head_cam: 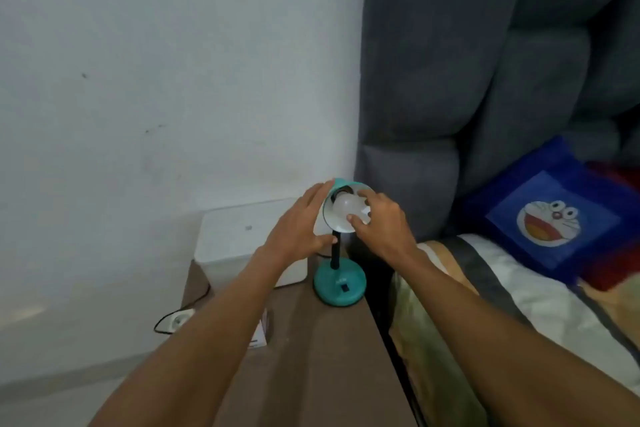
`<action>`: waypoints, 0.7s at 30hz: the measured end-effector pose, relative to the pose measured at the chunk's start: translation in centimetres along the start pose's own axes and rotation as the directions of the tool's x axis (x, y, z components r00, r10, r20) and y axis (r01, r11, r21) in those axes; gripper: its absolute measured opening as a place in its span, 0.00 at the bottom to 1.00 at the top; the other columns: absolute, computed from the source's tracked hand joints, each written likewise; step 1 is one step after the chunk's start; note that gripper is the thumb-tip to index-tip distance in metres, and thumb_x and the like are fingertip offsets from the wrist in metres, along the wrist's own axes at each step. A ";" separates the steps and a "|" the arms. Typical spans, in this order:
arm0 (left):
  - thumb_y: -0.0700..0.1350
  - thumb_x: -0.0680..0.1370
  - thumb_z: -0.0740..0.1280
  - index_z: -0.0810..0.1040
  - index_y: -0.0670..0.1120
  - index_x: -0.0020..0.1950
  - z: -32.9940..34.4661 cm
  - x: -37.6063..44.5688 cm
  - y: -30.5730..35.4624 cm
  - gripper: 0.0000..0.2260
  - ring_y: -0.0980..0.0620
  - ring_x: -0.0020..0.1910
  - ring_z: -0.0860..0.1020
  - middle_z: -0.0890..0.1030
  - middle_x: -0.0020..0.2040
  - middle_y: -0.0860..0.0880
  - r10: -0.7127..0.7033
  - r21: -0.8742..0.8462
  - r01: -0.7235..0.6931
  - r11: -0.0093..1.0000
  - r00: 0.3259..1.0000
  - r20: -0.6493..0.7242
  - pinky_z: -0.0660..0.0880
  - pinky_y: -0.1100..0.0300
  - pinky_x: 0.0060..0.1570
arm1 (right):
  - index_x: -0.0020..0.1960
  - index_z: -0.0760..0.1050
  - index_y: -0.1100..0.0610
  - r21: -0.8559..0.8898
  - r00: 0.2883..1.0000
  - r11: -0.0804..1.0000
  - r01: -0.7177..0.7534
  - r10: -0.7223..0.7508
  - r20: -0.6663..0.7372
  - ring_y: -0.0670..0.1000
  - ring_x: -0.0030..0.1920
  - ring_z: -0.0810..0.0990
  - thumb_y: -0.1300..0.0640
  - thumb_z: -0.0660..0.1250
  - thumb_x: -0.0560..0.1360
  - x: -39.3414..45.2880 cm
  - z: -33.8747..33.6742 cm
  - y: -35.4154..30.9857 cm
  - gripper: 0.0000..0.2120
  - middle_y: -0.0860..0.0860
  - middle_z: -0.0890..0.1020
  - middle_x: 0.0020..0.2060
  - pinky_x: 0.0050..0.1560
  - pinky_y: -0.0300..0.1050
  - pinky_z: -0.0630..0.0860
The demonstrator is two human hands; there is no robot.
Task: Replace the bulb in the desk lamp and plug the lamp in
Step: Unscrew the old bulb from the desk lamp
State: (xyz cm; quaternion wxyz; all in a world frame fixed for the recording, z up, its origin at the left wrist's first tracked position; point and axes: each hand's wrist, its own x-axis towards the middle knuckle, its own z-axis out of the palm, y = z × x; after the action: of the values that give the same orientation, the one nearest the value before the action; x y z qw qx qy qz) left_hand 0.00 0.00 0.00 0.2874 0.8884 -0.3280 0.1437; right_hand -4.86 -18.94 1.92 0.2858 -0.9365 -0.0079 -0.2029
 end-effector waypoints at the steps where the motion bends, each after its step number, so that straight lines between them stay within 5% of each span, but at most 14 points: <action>1: 0.50 0.69 0.80 0.50 0.54 0.83 0.4 0.3 -0.3 0.51 0.48 0.78 0.63 0.60 0.82 0.50 0.018 -0.014 -0.017 1.000 1.000 0.024 0.72 0.44 0.71 | 0.71 0.71 0.53 0.031 1.000 1.000 0.002 -0.002 0.003 0.57 0.57 0.80 0.50 0.72 0.74 0.3 0.3 0.1 0.27 0.56 0.79 0.61 0.58 0.52 0.77; 4: 0.47 0.70 0.80 0.49 0.58 0.83 1.0 1.1 -0.6 0.52 0.48 0.79 0.63 0.59 0.82 0.50 0.014 -0.024 -0.012 1.000 0.997 0.081 0.71 0.44 0.71 | 0.70 0.71 0.54 0.083 1.000 0.997 0.000 -0.001 0.018 0.56 0.59 0.79 0.50 0.73 0.74 0.8 1.0 -0.2 0.27 0.55 0.79 0.62 0.60 0.54 0.77; 13: 0.40 0.72 0.78 0.57 0.54 0.83 2.6 1.9 -1.9 0.45 0.47 0.75 0.70 0.66 0.79 0.48 0.087 -0.053 -0.088 0.995 0.996 -0.029 0.75 0.46 0.68 | 0.66 0.73 0.48 0.233 0.996 0.970 -0.073 0.085 -0.041 0.54 0.56 0.81 0.49 0.74 0.72 1.5 3.0 -0.3 0.24 0.51 0.82 0.57 0.57 0.52 0.79; 21: 0.38 0.72 0.78 0.59 0.52 0.82 2.7 1.9 -2.2 0.44 0.49 0.75 0.70 0.67 0.79 0.49 0.074 -0.100 -0.079 0.992 0.996 -0.053 0.75 0.48 0.68 | 0.73 0.68 0.48 0.015 1.000 1.000 -0.014 0.014 0.000 0.61 0.61 0.76 0.60 0.71 0.74 1.3 4.1 -0.1 0.29 0.57 0.71 0.66 0.59 0.52 0.76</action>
State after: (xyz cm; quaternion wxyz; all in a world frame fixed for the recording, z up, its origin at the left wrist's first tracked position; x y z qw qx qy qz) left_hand 3.01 -1.23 -2.18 0.3347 0.8556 -0.3614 0.1593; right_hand -2.14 -16.85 -0.61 0.2945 -0.9343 -0.0027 -0.2007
